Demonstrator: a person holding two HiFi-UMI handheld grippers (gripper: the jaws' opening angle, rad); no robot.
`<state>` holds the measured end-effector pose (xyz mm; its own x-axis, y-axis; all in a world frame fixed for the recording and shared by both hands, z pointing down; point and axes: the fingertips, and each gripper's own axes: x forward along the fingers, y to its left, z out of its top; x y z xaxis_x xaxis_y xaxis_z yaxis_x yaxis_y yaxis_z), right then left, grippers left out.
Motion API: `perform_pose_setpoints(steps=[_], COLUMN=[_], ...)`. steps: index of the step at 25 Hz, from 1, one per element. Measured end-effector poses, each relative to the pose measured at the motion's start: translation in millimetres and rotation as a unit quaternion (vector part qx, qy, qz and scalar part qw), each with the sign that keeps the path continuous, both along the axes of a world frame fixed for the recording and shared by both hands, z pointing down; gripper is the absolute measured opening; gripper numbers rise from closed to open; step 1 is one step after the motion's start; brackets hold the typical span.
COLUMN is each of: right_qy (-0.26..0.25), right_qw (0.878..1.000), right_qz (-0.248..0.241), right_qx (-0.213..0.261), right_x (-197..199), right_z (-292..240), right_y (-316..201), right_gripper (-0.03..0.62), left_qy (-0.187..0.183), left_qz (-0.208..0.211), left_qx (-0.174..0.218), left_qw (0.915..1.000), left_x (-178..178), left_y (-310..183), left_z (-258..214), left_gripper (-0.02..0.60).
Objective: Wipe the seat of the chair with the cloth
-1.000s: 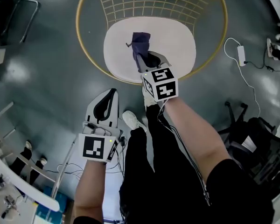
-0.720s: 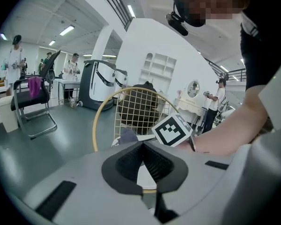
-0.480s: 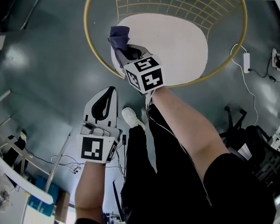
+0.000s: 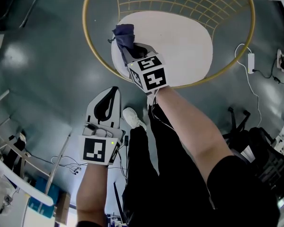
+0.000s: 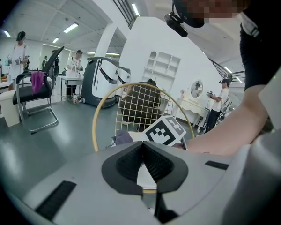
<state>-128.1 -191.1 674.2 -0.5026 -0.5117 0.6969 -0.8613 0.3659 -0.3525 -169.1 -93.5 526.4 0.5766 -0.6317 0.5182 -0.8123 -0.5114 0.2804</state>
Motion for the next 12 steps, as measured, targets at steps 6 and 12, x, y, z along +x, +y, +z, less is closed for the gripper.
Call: perform_pose_setpoints(steps=[6, 12], right_qy=[0.019, 0.043], right_qw=[0.999, 0.998], right_qz=[0.037, 0.052], right_qx=[-0.016, -0.014], right_x=[50.6, 67.9], right_z=[12.6, 16.9], right_y=[13.4, 12.3], right_gripper=[0.061, 0.062], left_qy=[-0.004, 0.001], left_qz=[0.016, 0.036], left_qx=[-0.002, -0.014], left_qw=[0.9999, 0.9993], left_x=[24.2, 25.2], left_y=[9.7, 6.1], left_z=[2.7, 7.6], left_gripper=[0.012, 0.012])
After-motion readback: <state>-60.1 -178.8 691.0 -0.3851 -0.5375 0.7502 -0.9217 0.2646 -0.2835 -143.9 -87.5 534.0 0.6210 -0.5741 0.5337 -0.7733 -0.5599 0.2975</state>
